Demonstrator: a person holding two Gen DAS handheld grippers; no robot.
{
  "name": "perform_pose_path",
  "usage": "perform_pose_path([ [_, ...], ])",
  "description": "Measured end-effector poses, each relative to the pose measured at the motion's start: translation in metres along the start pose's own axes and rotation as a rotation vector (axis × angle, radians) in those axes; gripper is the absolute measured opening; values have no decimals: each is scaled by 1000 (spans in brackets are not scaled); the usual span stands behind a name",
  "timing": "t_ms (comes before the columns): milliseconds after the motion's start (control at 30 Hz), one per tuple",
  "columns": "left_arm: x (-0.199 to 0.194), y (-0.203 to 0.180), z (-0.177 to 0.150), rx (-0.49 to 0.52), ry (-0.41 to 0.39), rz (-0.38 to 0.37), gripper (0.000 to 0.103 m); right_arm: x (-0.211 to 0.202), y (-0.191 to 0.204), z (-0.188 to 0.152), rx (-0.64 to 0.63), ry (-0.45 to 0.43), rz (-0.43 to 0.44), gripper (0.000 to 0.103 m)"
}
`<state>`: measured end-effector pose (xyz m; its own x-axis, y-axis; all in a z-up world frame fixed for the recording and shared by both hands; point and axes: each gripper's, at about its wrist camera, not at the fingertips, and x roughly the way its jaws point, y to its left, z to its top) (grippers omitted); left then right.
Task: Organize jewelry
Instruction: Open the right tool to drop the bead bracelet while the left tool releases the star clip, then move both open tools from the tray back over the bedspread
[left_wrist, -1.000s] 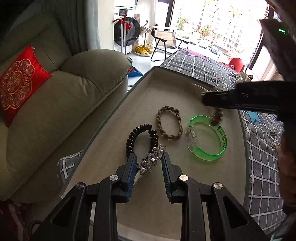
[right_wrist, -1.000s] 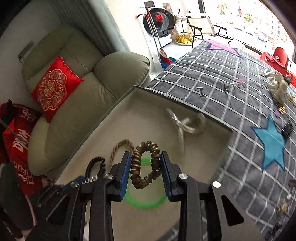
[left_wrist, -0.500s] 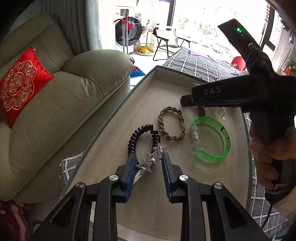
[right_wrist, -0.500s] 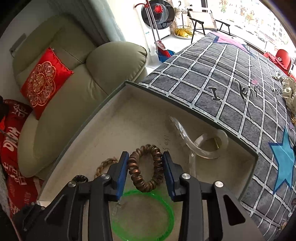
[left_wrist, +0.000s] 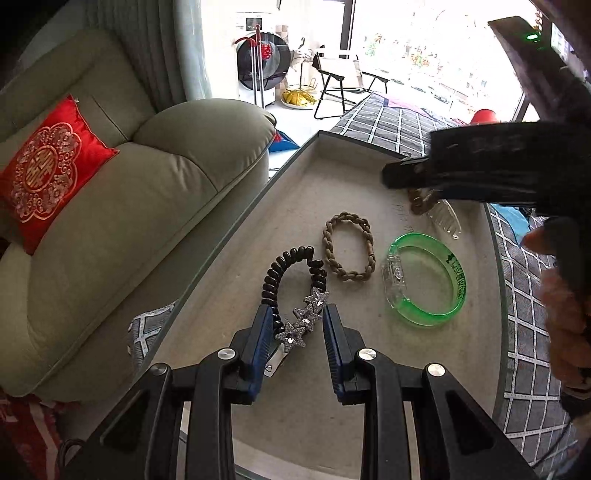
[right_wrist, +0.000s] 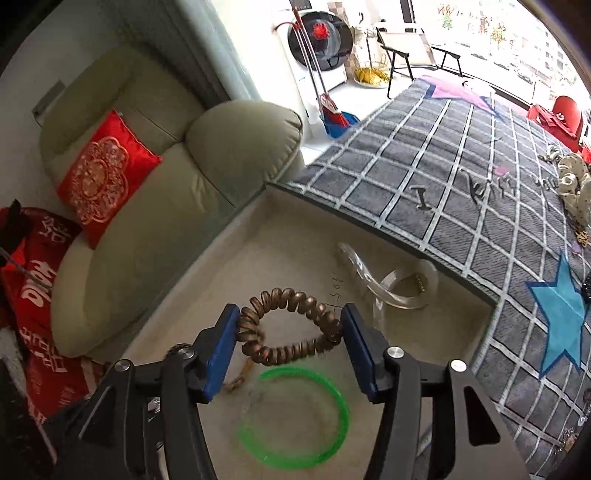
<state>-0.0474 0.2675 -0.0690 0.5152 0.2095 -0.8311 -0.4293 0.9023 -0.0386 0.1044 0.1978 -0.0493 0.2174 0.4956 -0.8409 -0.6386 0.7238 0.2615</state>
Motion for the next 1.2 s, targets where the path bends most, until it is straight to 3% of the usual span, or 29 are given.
perform_pose_path([
  [167,-4,-3,0,-3,-5,21,33,-29,-5,-8,23,-39,9,67],
  [200,-5,-3,1,-5,-7,27,57,-33,-7,-10,32,-42,8,67],
  [267,-11,-3,0,-14,-39,37,88,-41,-14,-15,57,-42,14,68],
  [333,-17,-3,1,-12,-70,41,88,-45,-22,-21,82,-35,22,69],
  [600,-22,-5,4,-27,-68,35,89,-66,-43,-44,113,-38,-3,72],
  [667,-24,-4,4,-33,-71,43,103,-71,-46,-50,115,-44,-6,77],
  [1000,-55,-9,-2,-45,-120,60,103,-86,-52,-81,100,-38,0,84],
  [1133,-66,-13,-6,-34,-134,67,103,-93,-61,-95,131,-48,15,95],
  [1200,-69,-16,-8,-27,-132,71,103,-97,-68,-102,148,-52,22,96],
])
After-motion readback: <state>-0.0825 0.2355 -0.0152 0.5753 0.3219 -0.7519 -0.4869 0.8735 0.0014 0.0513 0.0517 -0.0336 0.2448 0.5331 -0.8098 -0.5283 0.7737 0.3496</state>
